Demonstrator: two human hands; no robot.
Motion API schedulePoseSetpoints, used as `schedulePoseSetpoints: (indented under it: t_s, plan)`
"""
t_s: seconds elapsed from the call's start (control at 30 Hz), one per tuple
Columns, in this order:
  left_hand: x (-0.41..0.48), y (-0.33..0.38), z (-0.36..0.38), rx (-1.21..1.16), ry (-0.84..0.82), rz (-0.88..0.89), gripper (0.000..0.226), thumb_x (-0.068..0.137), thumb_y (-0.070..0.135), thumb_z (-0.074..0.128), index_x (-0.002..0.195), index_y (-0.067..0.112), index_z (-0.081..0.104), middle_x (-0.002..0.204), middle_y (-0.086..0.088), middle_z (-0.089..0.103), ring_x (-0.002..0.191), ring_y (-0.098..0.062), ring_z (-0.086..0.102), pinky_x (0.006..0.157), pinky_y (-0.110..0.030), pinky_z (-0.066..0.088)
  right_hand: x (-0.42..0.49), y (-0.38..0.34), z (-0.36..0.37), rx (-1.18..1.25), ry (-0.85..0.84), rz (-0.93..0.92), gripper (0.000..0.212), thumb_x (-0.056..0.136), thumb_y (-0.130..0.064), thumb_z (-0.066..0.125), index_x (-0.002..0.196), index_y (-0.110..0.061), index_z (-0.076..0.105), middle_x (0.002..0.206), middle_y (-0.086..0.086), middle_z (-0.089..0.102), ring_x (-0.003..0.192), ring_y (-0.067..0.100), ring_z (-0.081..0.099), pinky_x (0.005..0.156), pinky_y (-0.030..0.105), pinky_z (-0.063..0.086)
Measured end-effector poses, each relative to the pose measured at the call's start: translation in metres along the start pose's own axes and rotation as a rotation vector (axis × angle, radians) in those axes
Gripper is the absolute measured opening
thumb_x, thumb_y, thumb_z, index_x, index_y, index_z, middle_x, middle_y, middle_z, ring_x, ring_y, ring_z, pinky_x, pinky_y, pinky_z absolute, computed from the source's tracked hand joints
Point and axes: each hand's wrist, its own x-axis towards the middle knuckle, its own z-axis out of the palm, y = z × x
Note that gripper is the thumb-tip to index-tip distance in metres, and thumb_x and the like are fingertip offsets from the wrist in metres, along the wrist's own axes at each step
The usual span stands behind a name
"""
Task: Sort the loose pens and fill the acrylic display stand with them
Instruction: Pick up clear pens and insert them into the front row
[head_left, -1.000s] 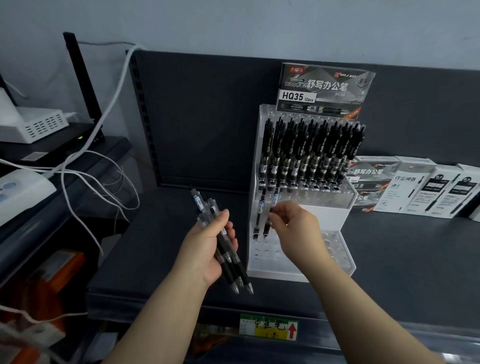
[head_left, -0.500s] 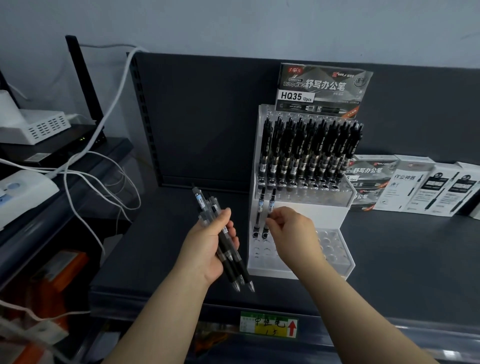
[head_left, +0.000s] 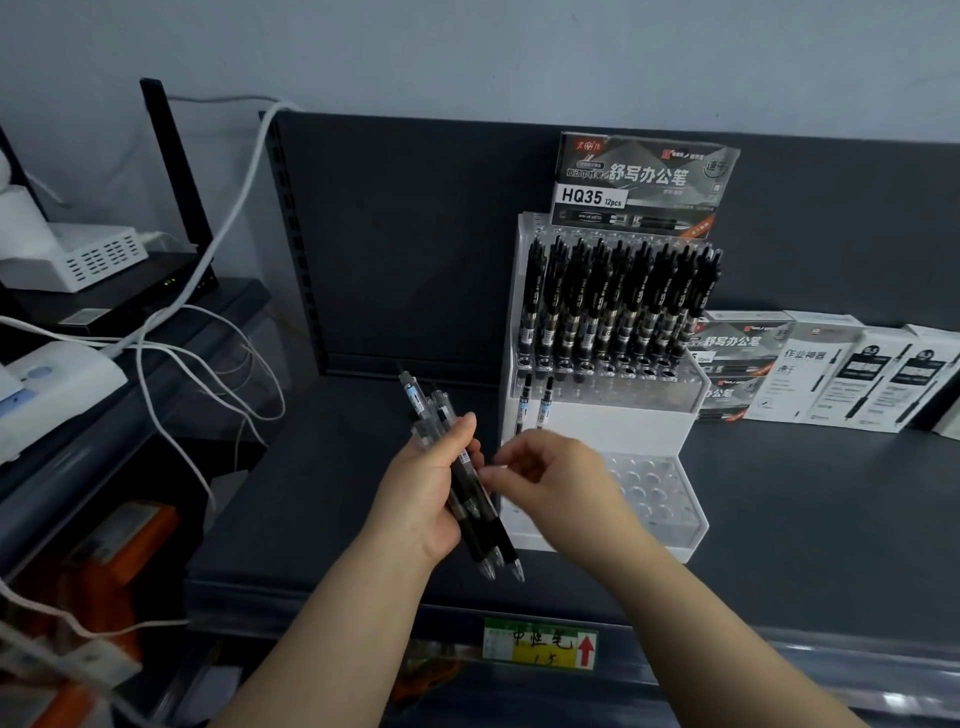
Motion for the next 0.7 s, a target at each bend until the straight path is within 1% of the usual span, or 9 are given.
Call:
schedulePoseSetpoints:
  t_s: [0.07, 0.13, 0.17, 0.3, 0.4, 0.47, 0.53, 0.63, 0.7]
  plan:
    - [-0.002, 0.000, 0.003, 0.002, 0.001, 0.004, 0.011, 0.084, 0.022, 0.067, 0.082, 0.016, 0.058, 0.073, 0.000, 0.054, 0.064, -0.015, 0.053, 0.054, -0.030, 0.051, -0.002, -0.001, 0.005, 0.049, -0.077, 0.026, 0.008, 0.081, -0.025, 0.071, 0.079, -0.026, 0.063, 0.065, -0.009, 0.060, 0.058, 0.000, 0.052, 0.056, 0.014, 0.043]
    - [-0.004, 0.000, 0.004, -0.006, -0.001, 0.010, 0.014, 0.086, 0.026, 0.064, 0.086, 0.014, 0.058, 0.074, -0.001, 0.052, 0.062, -0.015, 0.053, 0.045, -0.026, 0.051, -0.001, 0.000, 0.005, 0.083, -0.095, 0.057, 0.007, 0.083, -0.021, 0.068, 0.080, -0.026, 0.063, 0.068, -0.005, 0.063, 0.061, 0.006, 0.056, 0.057, 0.019, 0.045]
    - [-0.004, 0.000, 0.004, -0.008, -0.002, 0.016, 0.016, 0.088, 0.029, 0.062, 0.088, 0.013, 0.058, 0.076, -0.001, 0.052, 0.063, -0.015, 0.053, 0.044, -0.025, 0.050, -0.001, 0.000, 0.005, 0.091, -0.104, 0.067, 0.007, 0.084, -0.019, 0.066, 0.081, -0.025, 0.063, 0.069, -0.002, 0.064, 0.061, 0.008, 0.057, 0.056, 0.019, 0.045]
    - [-0.004, -0.002, 0.004, -0.029, 0.022, 0.042, 0.020, 0.090, 0.033, 0.058, 0.088, 0.012, 0.061, 0.079, -0.003, 0.053, 0.066, -0.013, 0.054, 0.061, -0.028, 0.050, -0.003, -0.001, 0.004, -0.015, -0.111, 0.038, 0.013, 0.081, -0.013, 0.063, 0.087, -0.025, 0.063, 0.071, -0.006, 0.063, 0.062, 0.005, 0.057, 0.058, 0.017, 0.048]
    - [-0.003, -0.002, 0.005, -0.046, 0.043, 0.031, 0.022, 0.090, 0.034, 0.058, 0.088, 0.012, 0.061, 0.078, -0.003, 0.057, 0.066, -0.013, 0.057, 0.060, -0.028, 0.050, -0.004, -0.002, 0.006, -0.065, -0.122, 0.034, 0.023, 0.079, -0.010, 0.061, 0.098, -0.023, 0.062, 0.073, -0.008, 0.060, 0.066, 0.007, 0.058, 0.059, 0.016, 0.047]
    - [-0.001, -0.002, 0.005, -0.054, 0.047, 0.021, 0.027, 0.089, 0.036, 0.060, 0.092, 0.010, 0.062, 0.077, -0.004, 0.061, 0.067, -0.015, 0.062, 0.059, -0.030, 0.051, -0.005, -0.002, 0.004, -0.071, -0.111, 0.027, 0.025, 0.081, -0.011, 0.061, 0.103, -0.023, 0.062, 0.073, -0.008, 0.060, 0.067, 0.010, 0.058, 0.061, 0.020, 0.048]
    - [0.001, -0.003, 0.004, -0.064, 0.056, 0.033, 0.026, 0.089, 0.035, 0.060, 0.095, 0.009, 0.062, 0.076, -0.003, 0.061, 0.069, -0.016, 0.061, 0.063, -0.032, 0.051, -0.004, -0.002, -0.002, -0.074, -0.068, 0.010, 0.021, 0.084, -0.012, 0.060, 0.100, -0.024, 0.064, 0.071, -0.008, 0.059, 0.068, 0.012, 0.058, 0.063, 0.023, 0.048]
    - [0.003, -0.003, 0.002, -0.059, 0.061, 0.051, 0.018, 0.090, 0.028, 0.060, 0.094, 0.011, 0.062, 0.073, -0.001, 0.058, 0.068, -0.012, 0.057, 0.065, -0.030, 0.051, 0.000, 0.000, -0.019, -0.021, 0.114, 0.025, 0.020, 0.086, -0.015, 0.063, 0.106, -0.018, 0.068, 0.075, -0.012, 0.061, 0.073, 0.008, 0.059, 0.064, 0.013, 0.045]
    - [0.003, -0.004, 0.002, -0.039, 0.044, 0.052, 0.015, 0.090, 0.026, 0.060, 0.094, 0.011, 0.063, 0.072, 0.000, 0.058, 0.067, -0.012, 0.057, 0.064, -0.029, 0.051, 0.005, 0.002, -0.032, 0.084, 0.258, 0.070, 0.019, 0.086, -0.018, 0.065, 0.105, -0.017, 0.067, 0.079, -0.012, 0.063, 0.073, 0.007, 0.060, 0.062, 0.011, 0.045]
